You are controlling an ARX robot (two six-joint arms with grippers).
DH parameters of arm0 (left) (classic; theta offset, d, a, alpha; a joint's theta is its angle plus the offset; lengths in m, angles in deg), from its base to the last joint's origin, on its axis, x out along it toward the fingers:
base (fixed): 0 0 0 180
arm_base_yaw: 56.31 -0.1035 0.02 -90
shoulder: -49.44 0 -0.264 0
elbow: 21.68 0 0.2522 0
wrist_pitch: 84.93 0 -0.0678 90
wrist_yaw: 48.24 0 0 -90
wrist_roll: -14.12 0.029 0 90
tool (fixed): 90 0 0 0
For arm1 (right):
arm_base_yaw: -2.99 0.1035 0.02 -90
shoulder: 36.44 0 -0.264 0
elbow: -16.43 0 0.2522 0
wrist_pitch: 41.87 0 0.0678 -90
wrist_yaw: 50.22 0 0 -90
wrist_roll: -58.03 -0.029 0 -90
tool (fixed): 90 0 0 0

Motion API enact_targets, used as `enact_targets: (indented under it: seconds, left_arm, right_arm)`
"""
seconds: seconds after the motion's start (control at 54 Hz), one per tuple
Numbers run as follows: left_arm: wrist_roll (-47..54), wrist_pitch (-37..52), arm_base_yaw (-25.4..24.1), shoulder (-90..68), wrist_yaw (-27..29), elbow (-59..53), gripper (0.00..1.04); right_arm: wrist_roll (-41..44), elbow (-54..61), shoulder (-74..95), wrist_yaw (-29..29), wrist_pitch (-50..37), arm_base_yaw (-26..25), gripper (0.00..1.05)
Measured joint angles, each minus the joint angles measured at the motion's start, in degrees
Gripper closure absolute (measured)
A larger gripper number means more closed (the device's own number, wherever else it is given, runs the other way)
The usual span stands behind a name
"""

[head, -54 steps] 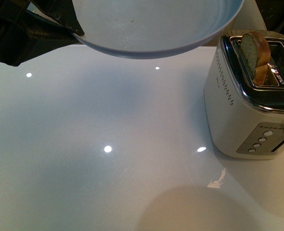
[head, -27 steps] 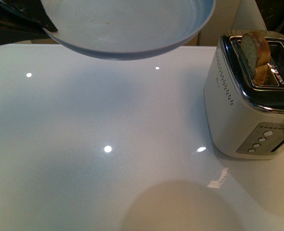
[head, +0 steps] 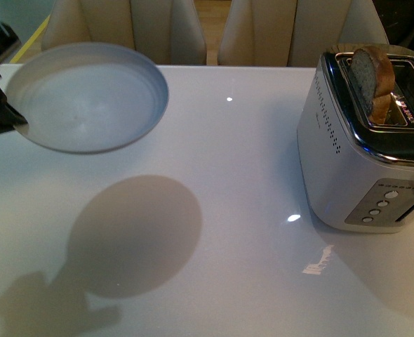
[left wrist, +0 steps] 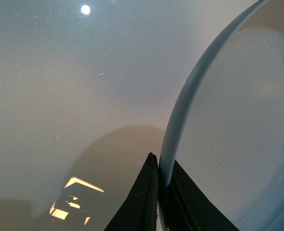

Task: Left arm holds plate, right arm toasts bread

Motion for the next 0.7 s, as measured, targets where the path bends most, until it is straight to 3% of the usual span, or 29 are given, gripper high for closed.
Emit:
enact_targets:
  seconds: [0.37, 0.703]
  left_arm:
    - [3.5, 8.6, -5.0, -15.5, -2.7, 0.9, 1.02]
    - [3.5, 10.2, -7.4, -23.9, -2.3, 4.0, 1.02]
  right_arm:
    - [0.0, 0.0, 0.0, 0.0, 0.0, 0.0, 0.09]
    - [0.0, 0.0, 0.0, 0.0, 0.0, 0.0, 0.09]
